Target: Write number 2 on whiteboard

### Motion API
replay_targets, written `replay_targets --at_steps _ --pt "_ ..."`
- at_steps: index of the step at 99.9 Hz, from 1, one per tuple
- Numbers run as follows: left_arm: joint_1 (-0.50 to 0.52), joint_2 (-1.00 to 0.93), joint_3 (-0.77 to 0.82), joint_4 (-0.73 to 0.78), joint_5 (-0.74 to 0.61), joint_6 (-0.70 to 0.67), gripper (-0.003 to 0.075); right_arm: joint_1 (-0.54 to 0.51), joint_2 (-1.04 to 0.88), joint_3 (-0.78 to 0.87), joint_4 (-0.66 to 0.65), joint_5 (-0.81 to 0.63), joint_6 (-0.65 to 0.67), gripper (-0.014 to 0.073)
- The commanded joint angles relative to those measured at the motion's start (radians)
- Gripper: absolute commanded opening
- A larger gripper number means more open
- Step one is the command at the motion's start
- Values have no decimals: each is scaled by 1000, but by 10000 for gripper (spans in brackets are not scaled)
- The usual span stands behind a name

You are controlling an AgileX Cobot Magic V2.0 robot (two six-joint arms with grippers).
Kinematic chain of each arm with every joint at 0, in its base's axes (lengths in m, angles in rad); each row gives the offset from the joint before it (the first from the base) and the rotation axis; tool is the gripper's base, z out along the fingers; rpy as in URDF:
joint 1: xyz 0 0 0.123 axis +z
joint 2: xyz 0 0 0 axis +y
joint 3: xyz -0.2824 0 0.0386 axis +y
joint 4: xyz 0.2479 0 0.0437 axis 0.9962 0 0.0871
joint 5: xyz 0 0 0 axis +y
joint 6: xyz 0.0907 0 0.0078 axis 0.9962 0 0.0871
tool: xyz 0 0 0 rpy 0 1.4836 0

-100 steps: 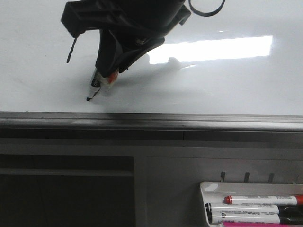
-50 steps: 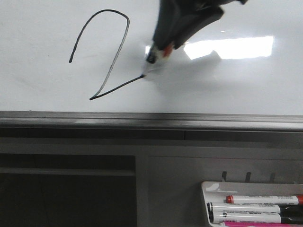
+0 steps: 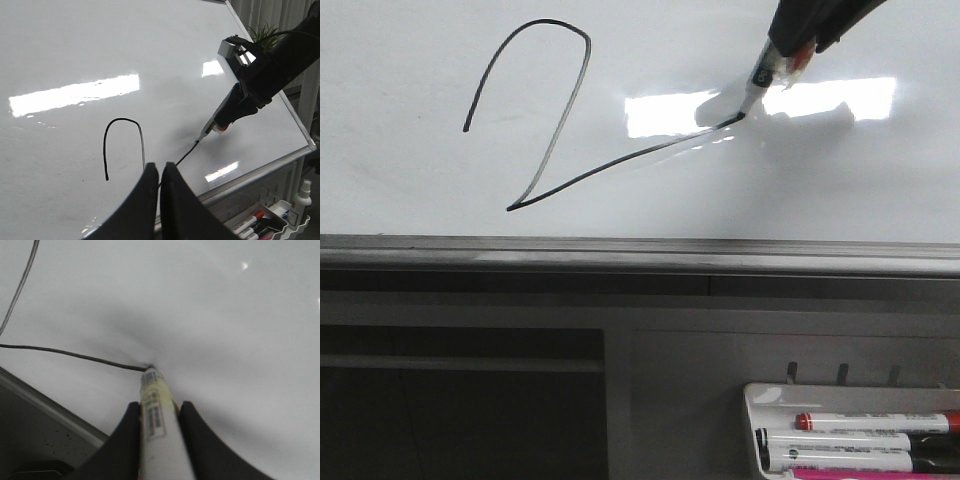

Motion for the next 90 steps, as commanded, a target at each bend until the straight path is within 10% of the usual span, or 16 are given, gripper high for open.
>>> replay_targets --at_steps 1,30,46,90 --pt "-7 18 -69 -66 -8 -9 -13 55 -81 -25 -49 -89 0 -61" --pt "-7 334 -442 -89 559 165 377 533 -228 -25 -35 -157 -317 -78" --pt "-7 498 -622 -189 672 422 367 656 -206 -25 -35 -222 -358 -78" --pt "-71 638 -719 -254 764 501 366 770 -204 -25 -12 -310 -358 -78"
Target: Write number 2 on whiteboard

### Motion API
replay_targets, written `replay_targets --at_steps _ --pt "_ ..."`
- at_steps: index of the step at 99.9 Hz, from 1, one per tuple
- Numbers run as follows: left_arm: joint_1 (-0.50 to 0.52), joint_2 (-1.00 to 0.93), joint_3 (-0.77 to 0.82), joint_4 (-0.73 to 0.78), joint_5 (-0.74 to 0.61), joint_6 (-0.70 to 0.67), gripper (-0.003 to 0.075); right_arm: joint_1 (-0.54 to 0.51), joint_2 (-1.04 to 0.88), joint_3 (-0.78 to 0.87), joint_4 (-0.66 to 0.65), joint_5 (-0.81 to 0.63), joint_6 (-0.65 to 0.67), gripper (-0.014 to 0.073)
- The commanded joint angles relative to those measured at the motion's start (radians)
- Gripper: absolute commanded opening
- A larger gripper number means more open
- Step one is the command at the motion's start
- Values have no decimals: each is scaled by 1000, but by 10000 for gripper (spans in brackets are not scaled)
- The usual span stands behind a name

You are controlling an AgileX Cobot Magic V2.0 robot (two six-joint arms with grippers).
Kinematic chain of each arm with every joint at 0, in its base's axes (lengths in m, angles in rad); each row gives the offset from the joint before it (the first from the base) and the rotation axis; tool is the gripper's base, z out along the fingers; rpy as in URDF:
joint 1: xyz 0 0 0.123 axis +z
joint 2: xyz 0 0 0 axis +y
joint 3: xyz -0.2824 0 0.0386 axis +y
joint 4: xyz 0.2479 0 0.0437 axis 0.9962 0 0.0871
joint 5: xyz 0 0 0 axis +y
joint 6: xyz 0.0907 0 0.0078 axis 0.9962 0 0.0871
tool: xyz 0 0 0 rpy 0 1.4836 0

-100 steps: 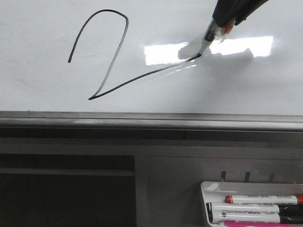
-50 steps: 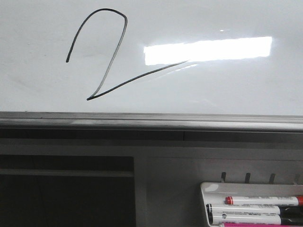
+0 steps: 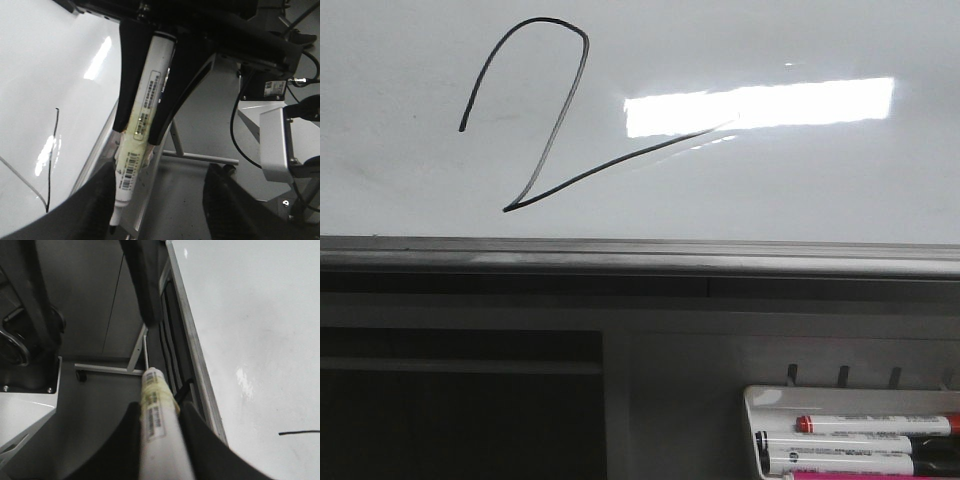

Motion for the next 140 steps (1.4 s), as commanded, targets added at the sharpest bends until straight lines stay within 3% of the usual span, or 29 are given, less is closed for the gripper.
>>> replay_targets --at_steps 1,27,47,67,87,98,108,120,127,140 --pt "-16 27 -31 -54 -36 6 366 21 -16 -31 -4 -109 -11 -78" --pt "-16 61 -31 -54 -43 6 355 51 -16 -31 9 -134 -11 -78" --pt "-16 98 -31 -54 -43 6 219 55 -16 -31 13 -137 -11 -78" --pt "-16 102 -31 -54 -60 6 134 55 -16 -31 18 -130 -11 -78" --pt "-16 102 -31 -54 -79 6 -20 55 -16 -31 18 -130 -11 -78" --pt "-16 102 -31 -56 -79 2 -20 55 -16 -31 18 -128 -11 -72" --pt "-16 102 -31 -58 -79 -3 -20 55 -16 -31 18 -124 -11 34" --pt "-16 102 -31 -58 -81 -5 -20 49 -20 -31 -3 -106 -11 307" --pt "-16 98 -28 -46 -88 -29 -20 49 -38 -31 -33 -88 -9 414" --pt "-14 88 -12 3 -126 -86 -20 31 -101 -31 -53 -52 -7 439"
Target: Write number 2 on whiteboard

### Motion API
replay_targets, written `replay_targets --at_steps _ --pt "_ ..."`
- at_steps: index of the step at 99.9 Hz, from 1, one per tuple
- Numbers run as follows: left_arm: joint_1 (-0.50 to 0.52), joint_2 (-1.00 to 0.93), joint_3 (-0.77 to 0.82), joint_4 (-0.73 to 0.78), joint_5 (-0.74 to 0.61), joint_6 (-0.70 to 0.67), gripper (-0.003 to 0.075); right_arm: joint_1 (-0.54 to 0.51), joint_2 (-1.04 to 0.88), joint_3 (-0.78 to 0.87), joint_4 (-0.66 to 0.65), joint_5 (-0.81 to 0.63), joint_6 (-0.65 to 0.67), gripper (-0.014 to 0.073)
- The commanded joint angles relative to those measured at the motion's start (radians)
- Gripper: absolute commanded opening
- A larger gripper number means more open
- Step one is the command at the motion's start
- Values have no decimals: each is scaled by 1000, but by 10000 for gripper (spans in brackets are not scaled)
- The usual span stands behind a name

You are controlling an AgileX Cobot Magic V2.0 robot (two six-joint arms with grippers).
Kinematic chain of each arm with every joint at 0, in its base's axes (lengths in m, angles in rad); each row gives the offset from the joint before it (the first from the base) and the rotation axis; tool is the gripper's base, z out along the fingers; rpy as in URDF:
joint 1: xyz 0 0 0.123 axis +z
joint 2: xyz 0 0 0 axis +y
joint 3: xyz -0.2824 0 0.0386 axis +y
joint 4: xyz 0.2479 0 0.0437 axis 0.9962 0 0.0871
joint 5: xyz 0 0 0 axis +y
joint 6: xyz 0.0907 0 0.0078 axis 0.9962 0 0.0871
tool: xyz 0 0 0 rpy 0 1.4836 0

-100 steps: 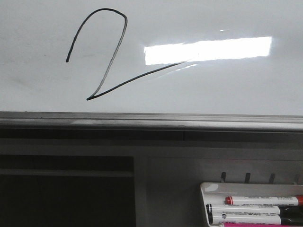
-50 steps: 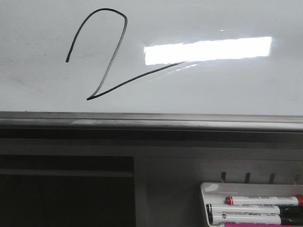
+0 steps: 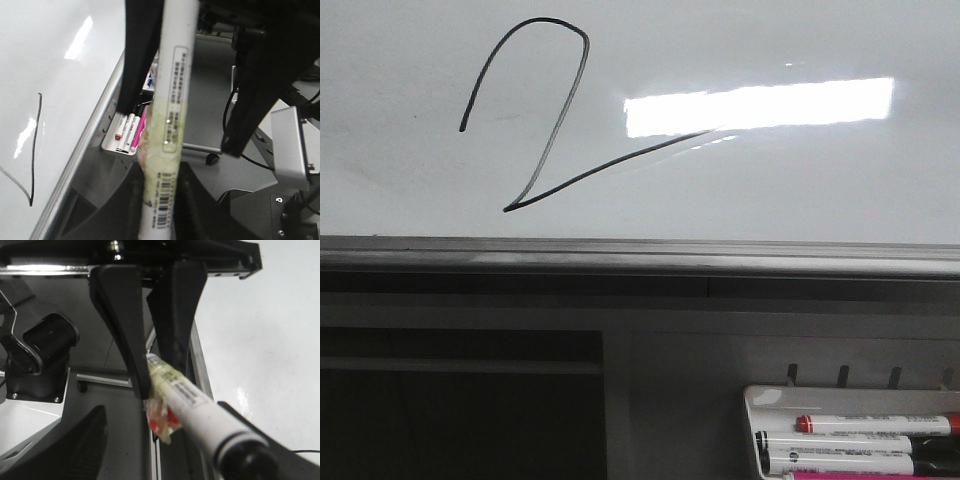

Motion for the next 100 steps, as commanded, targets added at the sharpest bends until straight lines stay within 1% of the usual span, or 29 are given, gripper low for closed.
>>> replay_targets --at_steps 1,8,16,21,23,24,25,26,29,31,34,35,36,41,49,57,70,87,100 --pt "-1 -7 -12 -1 -104 -56 -20 -21 -69 -31 -26 -42 -1 439" --pt "3 -29 18 33 -196 -95 -20 -48 -110 -31 -26 -22 30 439" --pt "3 -55 70 90 -377 -186 -20 -83 -160 -31 -26 15 73 432" --pt "3 -68 123 127 -533 -267 -20 -106 -186 -31 -26 42 112 396" --pt "3 -68 138 138 -571 -297 -20 -115 -194 -29 -26 52 130 369" --pt "3 -68 161 143 -628 -313 -20 -121 -198 -27 -26 57 141 346" --pt "3 -68 161 144 -628 -320 -20 -124 -198 -27 -26 60 146 334" --pt "3 -68 176 145 -665 -333 -20 -127 -203 -25 -26 63 155 321" --pt "3 -66 209 145 -738 -349 -20 -139 -215 -18 -26 75 171 241" --pt "3 -60 233 142 -790 -362 -20 -146 -223 -15 -26 84 179 205" --pt "3 -51 265 136 -855 -382 -20 -153 -232 -4 -26 93 182 107" --pt "3 -48 280 131 -887 -387 -20 -153 -237 -1 -26 93 182 87" --pt "3 -42 287 128 -901 -397 -20 -155 -239 5 -26 93 182 45" --pt "3 -11 338 93 -1004 -432 -20 -160 -255 27 -26 95 184 -78" --pt "3 41 384 26 -1110 -439 -20 -162 -276 63 -28 88 184 -68" --pt "3 97 402 -2 -1177 -439 -20 -162 -289 99 -28 86 197 -68" --pt "24 196 402 -7 -1216 -439 -20 -162 -302 139 -30 81 238 -68" --pt "109 292 402 -66 -1252 -439 -20 -162 -305 161 -57 62 273 -68" --pt "144 339 402 -68 -1252 -439 -20 -162 -303 163 -67 40 272 -68"
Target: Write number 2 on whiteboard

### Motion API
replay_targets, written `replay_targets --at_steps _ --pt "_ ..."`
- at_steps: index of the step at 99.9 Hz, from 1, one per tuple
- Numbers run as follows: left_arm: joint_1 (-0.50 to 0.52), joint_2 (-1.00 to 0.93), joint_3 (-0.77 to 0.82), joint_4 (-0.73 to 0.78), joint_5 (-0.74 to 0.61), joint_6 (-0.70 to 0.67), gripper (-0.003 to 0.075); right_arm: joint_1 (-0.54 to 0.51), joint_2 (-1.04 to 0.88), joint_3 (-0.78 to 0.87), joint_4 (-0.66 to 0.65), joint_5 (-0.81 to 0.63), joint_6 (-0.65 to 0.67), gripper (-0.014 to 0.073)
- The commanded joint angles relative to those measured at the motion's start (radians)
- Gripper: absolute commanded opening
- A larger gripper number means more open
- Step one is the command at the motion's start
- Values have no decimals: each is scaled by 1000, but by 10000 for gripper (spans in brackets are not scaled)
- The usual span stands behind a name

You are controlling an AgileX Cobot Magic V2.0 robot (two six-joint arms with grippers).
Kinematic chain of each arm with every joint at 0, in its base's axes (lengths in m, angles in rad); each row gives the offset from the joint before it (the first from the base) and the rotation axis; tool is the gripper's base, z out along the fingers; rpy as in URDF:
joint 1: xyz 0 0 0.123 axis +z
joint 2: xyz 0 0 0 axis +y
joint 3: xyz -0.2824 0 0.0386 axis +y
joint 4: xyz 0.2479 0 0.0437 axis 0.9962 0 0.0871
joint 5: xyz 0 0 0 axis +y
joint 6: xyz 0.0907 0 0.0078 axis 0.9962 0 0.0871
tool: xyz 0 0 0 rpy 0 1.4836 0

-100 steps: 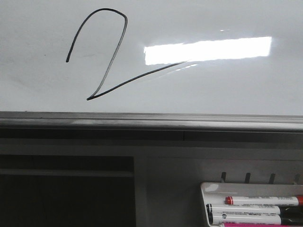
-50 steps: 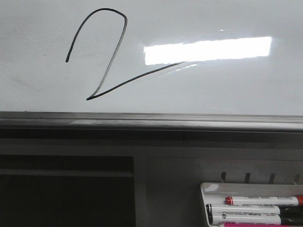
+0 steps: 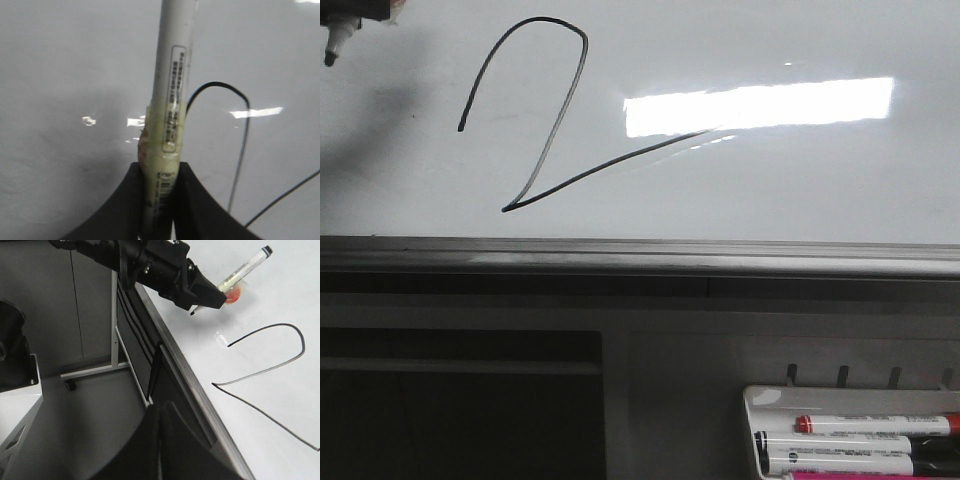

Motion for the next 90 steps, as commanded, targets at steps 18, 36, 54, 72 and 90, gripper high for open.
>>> replay_targets --at_steps 18,36,54,72,90 --pt "24 78 -27 -15 -69 -11 -20 -5 -8 -21 -32 -159 6 -68" --pt "24 129 -27 -15 -99 -11 -20 -5 -7 -21 -32 -174 8 -68" --pt "24 151 -27 -15 -160 -11 -20 -5 -6 -21 -32 -174 22 -68" --pt "24 188 -27 -15 -171 -11 -20 -5 -6 -21 -32 -174 24 -68" --pt "24 218 -43 -15 -142 -11 -20 -5 -6 -21 -32 -185 24 -68"
